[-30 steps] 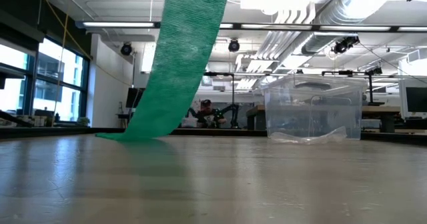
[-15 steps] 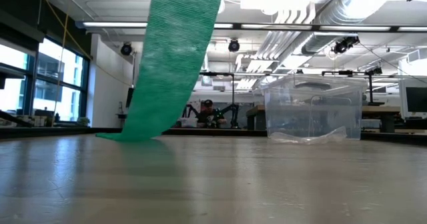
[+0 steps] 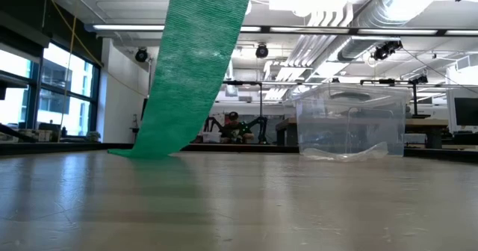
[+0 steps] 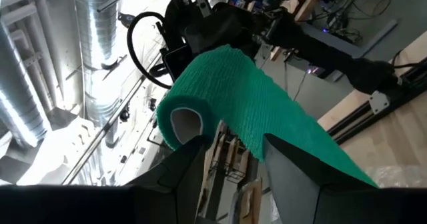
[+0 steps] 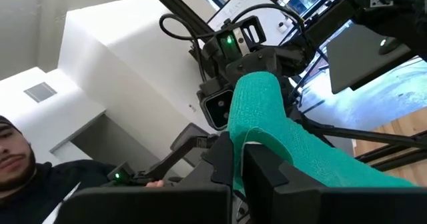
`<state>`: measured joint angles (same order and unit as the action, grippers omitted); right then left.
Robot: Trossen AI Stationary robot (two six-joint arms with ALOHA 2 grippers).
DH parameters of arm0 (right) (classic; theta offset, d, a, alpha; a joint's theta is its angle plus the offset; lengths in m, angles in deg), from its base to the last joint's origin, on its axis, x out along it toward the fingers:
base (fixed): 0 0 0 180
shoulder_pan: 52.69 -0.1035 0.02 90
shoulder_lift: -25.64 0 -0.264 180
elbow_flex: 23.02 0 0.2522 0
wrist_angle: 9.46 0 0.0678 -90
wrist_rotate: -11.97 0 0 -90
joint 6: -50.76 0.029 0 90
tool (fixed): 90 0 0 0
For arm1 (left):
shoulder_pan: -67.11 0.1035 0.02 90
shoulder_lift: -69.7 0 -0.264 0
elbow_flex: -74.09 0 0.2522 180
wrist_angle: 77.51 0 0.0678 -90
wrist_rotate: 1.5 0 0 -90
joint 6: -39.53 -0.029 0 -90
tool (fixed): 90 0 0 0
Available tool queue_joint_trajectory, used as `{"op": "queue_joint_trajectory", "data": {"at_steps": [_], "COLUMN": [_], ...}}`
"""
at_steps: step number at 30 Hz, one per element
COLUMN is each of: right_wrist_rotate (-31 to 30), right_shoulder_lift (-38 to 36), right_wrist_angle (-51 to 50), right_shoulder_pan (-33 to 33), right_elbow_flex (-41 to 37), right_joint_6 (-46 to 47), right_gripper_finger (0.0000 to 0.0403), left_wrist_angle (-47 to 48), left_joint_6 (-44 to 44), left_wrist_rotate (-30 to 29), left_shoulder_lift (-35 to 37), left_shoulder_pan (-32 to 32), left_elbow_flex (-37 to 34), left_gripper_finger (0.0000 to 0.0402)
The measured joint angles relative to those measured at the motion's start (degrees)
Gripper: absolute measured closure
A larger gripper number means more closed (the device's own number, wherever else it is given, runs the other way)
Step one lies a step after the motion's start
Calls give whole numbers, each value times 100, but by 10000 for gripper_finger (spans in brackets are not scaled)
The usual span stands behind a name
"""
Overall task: Roll bandage
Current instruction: Roll the green bandage
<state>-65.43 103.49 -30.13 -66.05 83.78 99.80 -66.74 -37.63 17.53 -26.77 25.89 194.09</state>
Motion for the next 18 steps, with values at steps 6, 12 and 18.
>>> {"op": "queue_joint_trajectory", "data": {"at_steps": [6, 12, 18], "right_wrist_rotate": [2, 9, -4], "right_shoulder_lift": [1, 20, 28], "right_wrist_angle": [5, -15, -119], "right_shoulder_pan": [0, 21, 26], "right_elbow_flex": [0, 0, -7], "right_joint_6": [-4, -37, -42], "right_gripper_finger": [398, 398, 398], "left_wrist_angle": [-128, -149, -405], "left_joint_6": [-3, 44, 162], "left_wrist_rotate": [64, -53, -135], "left_shoulder_lift": [4, -2, 2], "left_shoulder_pan": [-5, -137, -168], "left_elbow_flex": [0, 0, 0], "left_gripper_finger": [253, 253, 253]}}
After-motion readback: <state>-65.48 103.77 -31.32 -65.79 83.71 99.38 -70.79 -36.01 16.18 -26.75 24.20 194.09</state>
